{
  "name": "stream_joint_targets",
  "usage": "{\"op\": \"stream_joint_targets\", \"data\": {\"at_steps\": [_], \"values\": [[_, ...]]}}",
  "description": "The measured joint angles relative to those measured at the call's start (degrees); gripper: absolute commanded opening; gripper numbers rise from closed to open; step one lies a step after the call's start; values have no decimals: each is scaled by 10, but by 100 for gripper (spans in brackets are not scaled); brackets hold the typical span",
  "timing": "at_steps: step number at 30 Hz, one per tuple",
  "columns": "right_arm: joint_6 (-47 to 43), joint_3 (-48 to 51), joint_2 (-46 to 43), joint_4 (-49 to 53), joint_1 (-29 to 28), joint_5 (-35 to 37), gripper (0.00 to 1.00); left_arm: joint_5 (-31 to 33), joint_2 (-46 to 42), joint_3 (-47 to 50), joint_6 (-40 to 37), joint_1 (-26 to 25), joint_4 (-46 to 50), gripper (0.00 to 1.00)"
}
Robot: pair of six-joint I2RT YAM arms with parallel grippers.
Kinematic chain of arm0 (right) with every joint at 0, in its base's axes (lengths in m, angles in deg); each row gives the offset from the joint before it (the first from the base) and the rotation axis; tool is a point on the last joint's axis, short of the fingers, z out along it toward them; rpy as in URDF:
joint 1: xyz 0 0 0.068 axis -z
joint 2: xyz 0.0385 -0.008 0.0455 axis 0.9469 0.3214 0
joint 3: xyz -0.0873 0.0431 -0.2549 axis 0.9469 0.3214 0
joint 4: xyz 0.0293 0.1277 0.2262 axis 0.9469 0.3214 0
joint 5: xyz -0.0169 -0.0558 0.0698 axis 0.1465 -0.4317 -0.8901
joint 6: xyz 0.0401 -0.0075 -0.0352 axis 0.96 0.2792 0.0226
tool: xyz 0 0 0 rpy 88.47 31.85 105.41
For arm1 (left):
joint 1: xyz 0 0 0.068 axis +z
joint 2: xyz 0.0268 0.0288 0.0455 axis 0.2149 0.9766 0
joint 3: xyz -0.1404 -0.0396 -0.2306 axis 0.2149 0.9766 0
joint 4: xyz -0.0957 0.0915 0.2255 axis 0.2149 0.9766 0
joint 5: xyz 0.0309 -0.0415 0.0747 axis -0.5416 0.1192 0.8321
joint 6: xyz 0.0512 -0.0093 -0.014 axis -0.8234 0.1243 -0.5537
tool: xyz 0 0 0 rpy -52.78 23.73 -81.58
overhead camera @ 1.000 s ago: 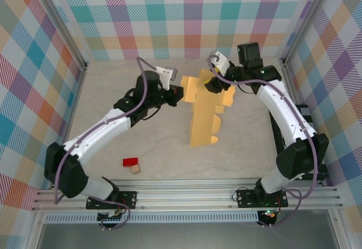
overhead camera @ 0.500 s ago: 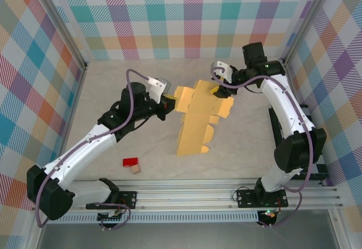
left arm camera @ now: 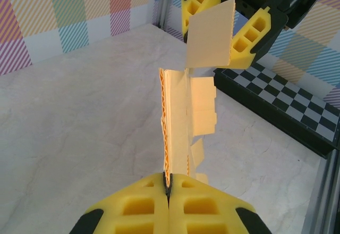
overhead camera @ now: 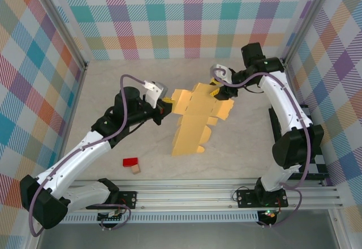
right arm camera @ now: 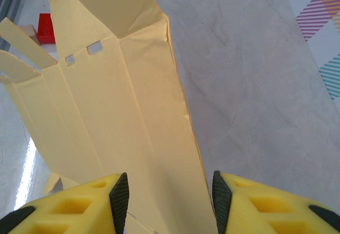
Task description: Fold the paper box
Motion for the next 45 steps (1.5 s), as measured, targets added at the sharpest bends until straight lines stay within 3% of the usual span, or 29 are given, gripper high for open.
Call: {"op": "stream_joint_targets", "data": {"at_steps": [4, 10, 13, 14, 16, 17, 18, 20, 23, 26, 30, 35, 37, 45], "values": [[-2, 5, 0, 3, 7, 1, 40, 2, -2, 0, -7, 0, 1, 0], [-9, 32, 0, 2, 16, 1, 24, 10, -5, 1, -10, 0, 3, 0], [-11, 36, -1, 0, 16, 1, 12, 25, -5, 2, -12, 0, 3, 0], [-13, 39, -3, -2, 16, 1, 3, 32, -5, 2, -12, 0, 3, 0], [-16, 47, -9, -5, 16, 2, 0, 50, -5, 2, -11, 0, 3, 2], [-17, 51, -13, -6, 14, 3, 0, 69, -5, 2, -9, 0, 3, 13], [-15, 51, -18, -7, 13, 1, 0, 96, -4, 2, -3, 0, 3, 31], [-3, 51, -30, -11, 9, 7, 0, 163, -1, -4, 19, -2, 13, 49], [29, 36, -42, -10, 12, 23, 0, 270, 4, -32, 77, 16, 43, 57], [68, 14, -47, -15, 8, 59, 0, 318, 4, -67, 143, 29, 75, 57], [132, -2, -50, -27, -25, 137, 0, 307, 16, -141, 237, 30, 120, 52], [200, -27, -50, -11, -57, 173, 0, 222, 69, -236, 306, 23, 130, 48], [215, -40, -51, 5, -61, 165, 0, 206, 93, -257, 289, 15, 131, 49], [210, -53, -75, 70, -56, 95, 0, 198, 186, -344, 101, 15, 183, 54]]}}
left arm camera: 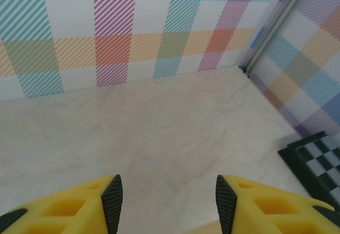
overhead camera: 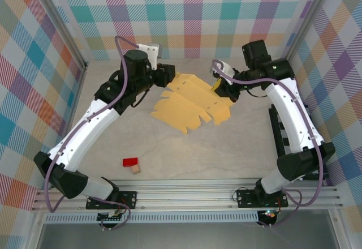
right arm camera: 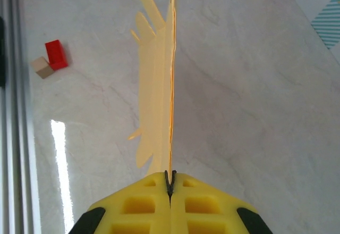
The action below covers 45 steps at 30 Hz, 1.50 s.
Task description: Fold the paper box
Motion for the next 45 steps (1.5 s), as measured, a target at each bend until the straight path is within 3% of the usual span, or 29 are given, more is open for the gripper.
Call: {"op": "stream_joint_targets", "data": {"at_steps": [4, 12, 17, 21, 26, 35, 45], "values": [[-24, 10, -1, 14, 0, -7, 0, -21, -21, 16, -47, 8, -2, 55], [-103, 54, 8, 33, 0, -33, 0, -173, -68, 90, -151, 45, 0, 53], [-138, 54, 9, 51, 0, -55, 0, -268, -30, 70, -180, 81, 17, 51], [-146, 54, 10, 53, 0, -59, 0, -334, 41, 9, -206, 83, 59, 51], [-143, 54, 11, 53, 0, -57, 0, -400, 71, 4, -216, 83, 101, 51], [-128, 54, 22, 42, 0, -47, 0, -452, 67, 5, -215, 77, 105, 51], [-115, 54, 22, 36, 0, -43, 0, -469, 59, 5, -214, 49, 104, 51]]}}
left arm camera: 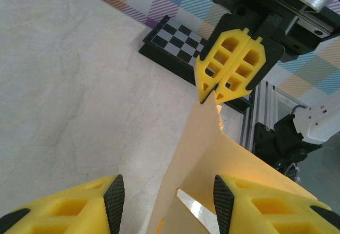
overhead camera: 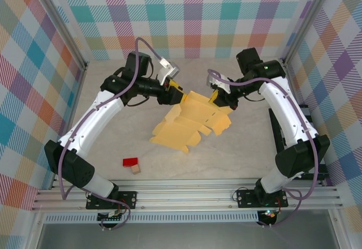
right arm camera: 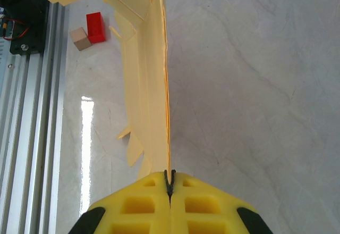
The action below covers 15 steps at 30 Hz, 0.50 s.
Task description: Fold the paper box
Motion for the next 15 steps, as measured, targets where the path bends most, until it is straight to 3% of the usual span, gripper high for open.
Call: {"op": "stream_joint_targets", "data": {"at_steps": [11, 15], "values": [[11, 0, 0, 0, 0, 2, 0, 27, 24, -5, 0, -40, -1, 50], [14, 0, 0, 0, 0, 9, 0, 44, 37, -8, 6, -57, -3, 37]]}}
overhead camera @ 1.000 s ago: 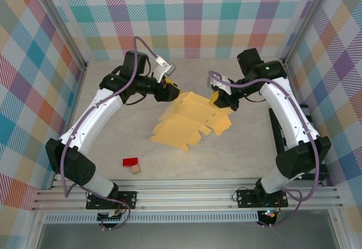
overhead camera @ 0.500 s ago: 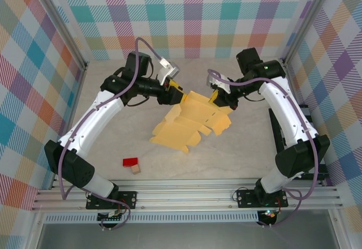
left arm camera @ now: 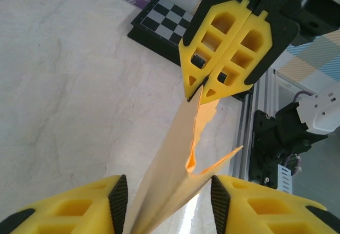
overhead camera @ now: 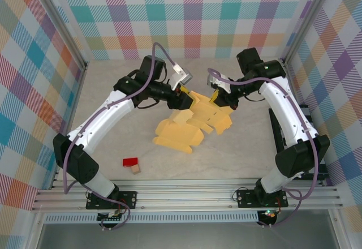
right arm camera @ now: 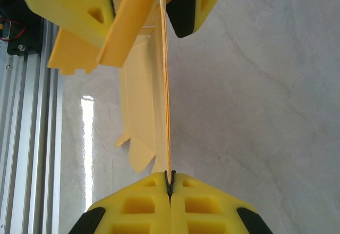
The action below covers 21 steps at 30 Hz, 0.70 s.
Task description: Fold the paper box
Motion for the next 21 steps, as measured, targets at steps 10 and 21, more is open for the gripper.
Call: {"op": "stream_joint_targets", "data": {"at_steps": [10, 21], "values": [[0, 4, 0, -16, 0, 11, 0, 12, 2, 0, 10, -3, -14, 7], [5, 43, -8, -43, -5, 34, 0, 83, -42, 81, 57, -2, -60, 51]]}}
